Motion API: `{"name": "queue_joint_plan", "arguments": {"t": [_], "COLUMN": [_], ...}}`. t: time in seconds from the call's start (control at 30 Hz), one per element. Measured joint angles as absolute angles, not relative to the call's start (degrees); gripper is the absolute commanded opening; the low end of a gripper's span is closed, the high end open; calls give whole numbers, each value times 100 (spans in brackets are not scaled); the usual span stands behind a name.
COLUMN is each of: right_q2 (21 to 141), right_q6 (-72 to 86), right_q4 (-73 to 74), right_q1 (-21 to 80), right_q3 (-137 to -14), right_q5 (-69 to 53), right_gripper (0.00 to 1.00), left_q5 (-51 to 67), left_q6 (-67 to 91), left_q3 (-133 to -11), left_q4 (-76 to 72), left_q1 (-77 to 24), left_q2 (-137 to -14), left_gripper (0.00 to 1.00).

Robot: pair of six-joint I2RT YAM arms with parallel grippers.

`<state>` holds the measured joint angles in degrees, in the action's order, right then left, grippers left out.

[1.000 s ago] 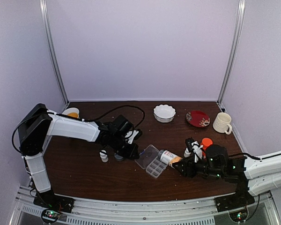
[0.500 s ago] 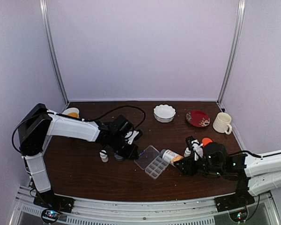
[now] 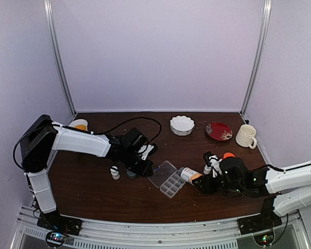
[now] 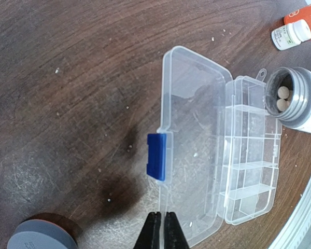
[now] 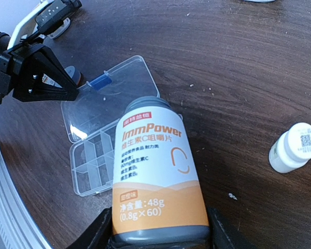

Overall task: Sort the pills into containers
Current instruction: Hold the pill container at the center of the board, then pour the pill into the compartment of the pill container.

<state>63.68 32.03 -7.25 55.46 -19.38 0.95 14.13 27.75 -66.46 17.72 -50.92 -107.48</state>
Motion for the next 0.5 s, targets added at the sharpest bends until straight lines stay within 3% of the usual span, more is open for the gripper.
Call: {"name": "queue_joint_plan", "arguments": {"t": [0.5], "right_q2": [6475], "right_q6": [3253], "right_q4": [-622], "right_q1": [5533], "right_q3": [-2080], "right_q5": [86], "right_gripper": [0], "left_q5": [1337], "left_q6": [2729], "left_q3": [-6646], "left_q4": [1767], "left_q1": [-5129], "left_q2": [-10748], "left_gripper": [4]}}
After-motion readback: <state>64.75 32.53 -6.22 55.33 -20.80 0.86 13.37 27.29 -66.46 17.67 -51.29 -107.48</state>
